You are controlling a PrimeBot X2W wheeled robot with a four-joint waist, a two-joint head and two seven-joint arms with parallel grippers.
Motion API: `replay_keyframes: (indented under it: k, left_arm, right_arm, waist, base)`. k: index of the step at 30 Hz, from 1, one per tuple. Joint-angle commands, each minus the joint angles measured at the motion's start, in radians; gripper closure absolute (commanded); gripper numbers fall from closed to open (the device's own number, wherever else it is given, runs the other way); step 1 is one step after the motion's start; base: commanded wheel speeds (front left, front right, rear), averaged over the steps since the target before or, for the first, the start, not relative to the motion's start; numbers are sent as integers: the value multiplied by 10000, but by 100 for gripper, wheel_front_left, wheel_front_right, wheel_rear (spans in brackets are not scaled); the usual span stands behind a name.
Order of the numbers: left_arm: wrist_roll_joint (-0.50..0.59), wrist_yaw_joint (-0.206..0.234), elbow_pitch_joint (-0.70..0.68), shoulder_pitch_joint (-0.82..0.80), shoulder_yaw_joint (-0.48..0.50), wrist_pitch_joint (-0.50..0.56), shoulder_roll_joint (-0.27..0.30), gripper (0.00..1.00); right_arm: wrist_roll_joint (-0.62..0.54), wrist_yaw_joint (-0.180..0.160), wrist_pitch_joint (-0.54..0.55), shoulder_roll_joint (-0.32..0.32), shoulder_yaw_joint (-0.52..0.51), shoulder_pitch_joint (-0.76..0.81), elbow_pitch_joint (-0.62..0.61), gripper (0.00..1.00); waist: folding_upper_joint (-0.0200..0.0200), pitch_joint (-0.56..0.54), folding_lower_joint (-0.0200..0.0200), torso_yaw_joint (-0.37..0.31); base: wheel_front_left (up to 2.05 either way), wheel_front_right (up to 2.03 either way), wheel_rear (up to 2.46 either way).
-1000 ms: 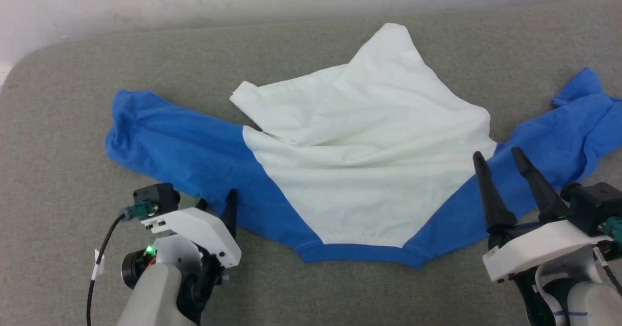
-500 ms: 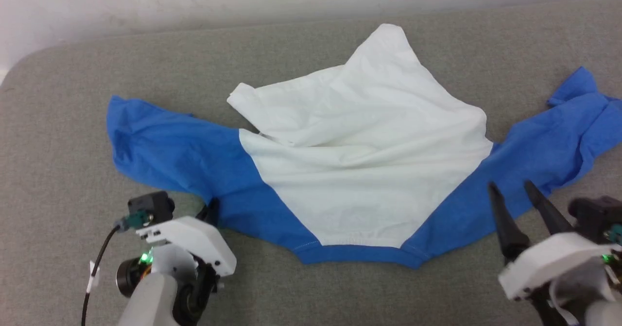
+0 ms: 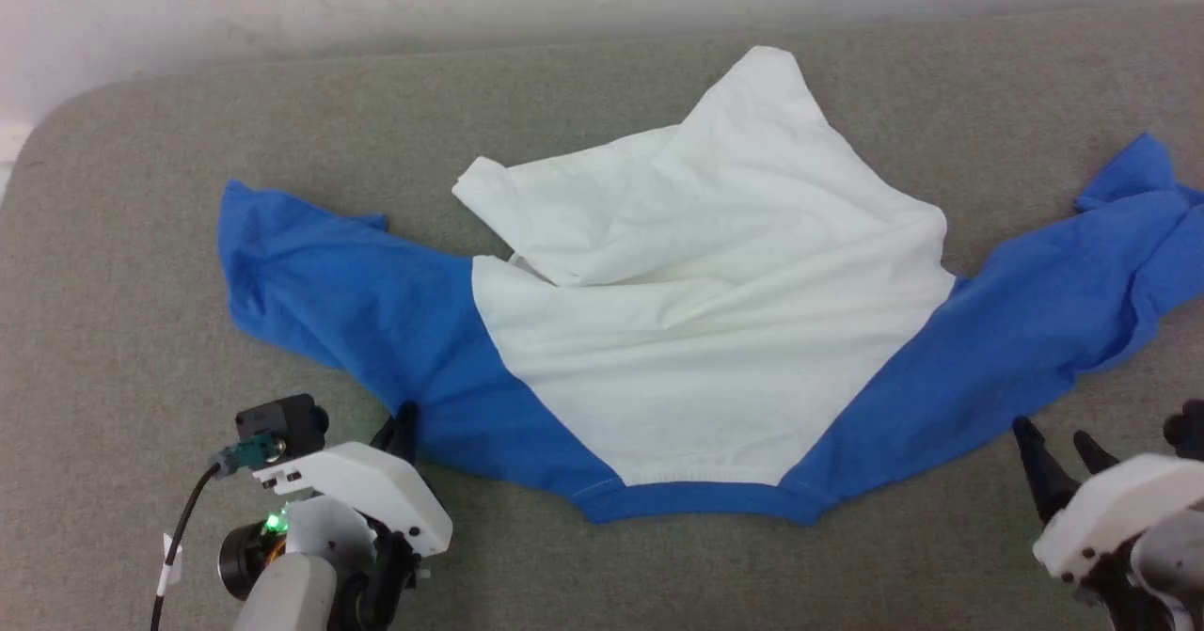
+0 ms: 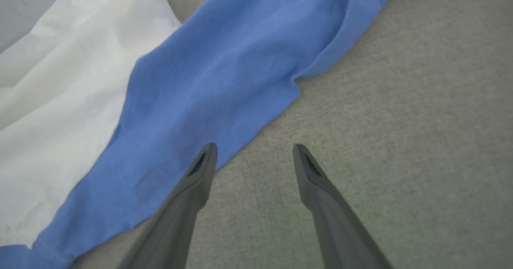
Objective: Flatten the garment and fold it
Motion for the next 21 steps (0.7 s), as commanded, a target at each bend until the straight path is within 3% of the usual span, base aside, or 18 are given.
replay_keyframes:
  k: [1,11,12,14,15,16,21]
  left_arm:
    - [-32,98,39,102,-3,46,67,100]
    - [-38,-34,-17,-81,-276,132,40,100]
    - [-42,-37,-9,-87,-281,127,48,100]
    - [-50,-46,17,-91,-292,114,59,100]
    - [-50,-52,30,-87,-298,100,68,100]
    - [-51,-63,35,-79,-302,70,75,100]
    - [-74,-140,-14,-9,-306,-120,87,100]
  right_arm:
    - [37,-9,41,9,-23,-217,73,0]
    - [-513,-9,781,9,-361,-1927,2320,0]
    - [-562,-9,780,9,-360,-2019,2443,4]
    - [-519,-9,668,9,-305,-2174,2619,65]
    - [-534,-9,574,9,-249,-2218,2662,86]
    - [-509,-9,457,9,-207,-2257,2682,100]
    - [-401,-9,40,9,-174,-2159,2570,100]
  waist:
    - [0,72,0,48]
    - [0,310,0,320]
    - [0,311,0,336]
    - [0,282,0,368]
    - [0,254,0,379]
    - [0,215,0,388]
    - [0,-55,0,418]
  base:
    - [0,0,0]
    - [0,0,0]
    - [0,0,0]
    - [0,0,0]
    - [0,0,0]
    - [0,0,0]
    - [0,0,0]
